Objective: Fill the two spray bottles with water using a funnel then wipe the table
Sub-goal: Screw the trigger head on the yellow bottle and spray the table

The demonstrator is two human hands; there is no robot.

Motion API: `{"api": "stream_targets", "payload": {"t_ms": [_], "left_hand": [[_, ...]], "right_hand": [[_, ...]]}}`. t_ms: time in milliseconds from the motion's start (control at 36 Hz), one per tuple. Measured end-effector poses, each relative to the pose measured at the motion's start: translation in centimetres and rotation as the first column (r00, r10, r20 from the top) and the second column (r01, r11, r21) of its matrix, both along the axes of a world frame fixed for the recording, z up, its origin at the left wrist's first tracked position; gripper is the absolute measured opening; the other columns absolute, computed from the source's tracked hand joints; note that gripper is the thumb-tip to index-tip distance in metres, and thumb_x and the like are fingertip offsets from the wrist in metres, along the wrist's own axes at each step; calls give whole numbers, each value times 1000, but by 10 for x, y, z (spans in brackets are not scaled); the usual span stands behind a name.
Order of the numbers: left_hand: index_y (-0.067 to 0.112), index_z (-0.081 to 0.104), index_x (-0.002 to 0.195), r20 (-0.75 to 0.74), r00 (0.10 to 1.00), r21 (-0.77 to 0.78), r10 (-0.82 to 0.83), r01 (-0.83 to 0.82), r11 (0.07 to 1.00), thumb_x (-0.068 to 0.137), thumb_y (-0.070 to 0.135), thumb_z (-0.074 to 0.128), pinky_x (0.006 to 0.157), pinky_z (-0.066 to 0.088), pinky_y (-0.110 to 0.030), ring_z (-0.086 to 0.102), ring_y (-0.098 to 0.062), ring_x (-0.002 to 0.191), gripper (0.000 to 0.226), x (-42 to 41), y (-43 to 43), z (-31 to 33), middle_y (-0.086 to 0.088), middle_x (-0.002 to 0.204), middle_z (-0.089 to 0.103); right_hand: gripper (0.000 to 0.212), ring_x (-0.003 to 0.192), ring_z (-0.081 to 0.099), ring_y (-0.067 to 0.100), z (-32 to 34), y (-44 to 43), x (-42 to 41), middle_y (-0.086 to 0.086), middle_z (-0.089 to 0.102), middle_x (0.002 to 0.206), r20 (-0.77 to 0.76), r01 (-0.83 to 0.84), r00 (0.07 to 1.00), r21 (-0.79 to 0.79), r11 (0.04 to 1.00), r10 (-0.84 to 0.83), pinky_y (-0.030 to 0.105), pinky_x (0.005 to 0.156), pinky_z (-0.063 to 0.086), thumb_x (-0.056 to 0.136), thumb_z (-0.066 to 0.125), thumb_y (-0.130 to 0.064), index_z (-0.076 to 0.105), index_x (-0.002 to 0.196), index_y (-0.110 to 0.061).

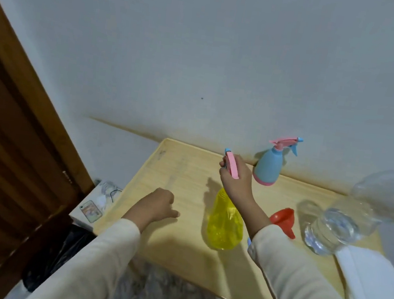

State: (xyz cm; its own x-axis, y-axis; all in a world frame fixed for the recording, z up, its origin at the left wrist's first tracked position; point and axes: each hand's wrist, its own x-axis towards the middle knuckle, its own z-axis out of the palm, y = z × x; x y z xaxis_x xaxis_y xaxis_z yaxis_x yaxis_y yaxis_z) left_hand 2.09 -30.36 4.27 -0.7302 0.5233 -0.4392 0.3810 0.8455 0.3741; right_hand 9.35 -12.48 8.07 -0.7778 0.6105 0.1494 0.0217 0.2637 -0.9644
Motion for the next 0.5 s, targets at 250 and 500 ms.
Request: {"api": "stream_targets", "payload": {"t_ms": [250,500], "left_hand": [[9,50,74,39,999,-192,16,-8,981,78,27,74,72,50,-36,62,-28,84,30,-28,-14,-48,-10,92,59],[13,38,57,54,998,-196,6,4,981,80,25,71,50,33,-24,40,-14,53,42,-49,-20,-68,0,61,41]], "right_hand": [[8,70,48,21,-45,-17,-13,11,55,81,269,58,961,52,997,-70,21,54,34,81,52,0,56,88,2],[12,61,38,16,-60,-33,-23,0,41,67,419,51,906,13,999,-52,25,52,29,82,48,-3,43,71,-5]]}}
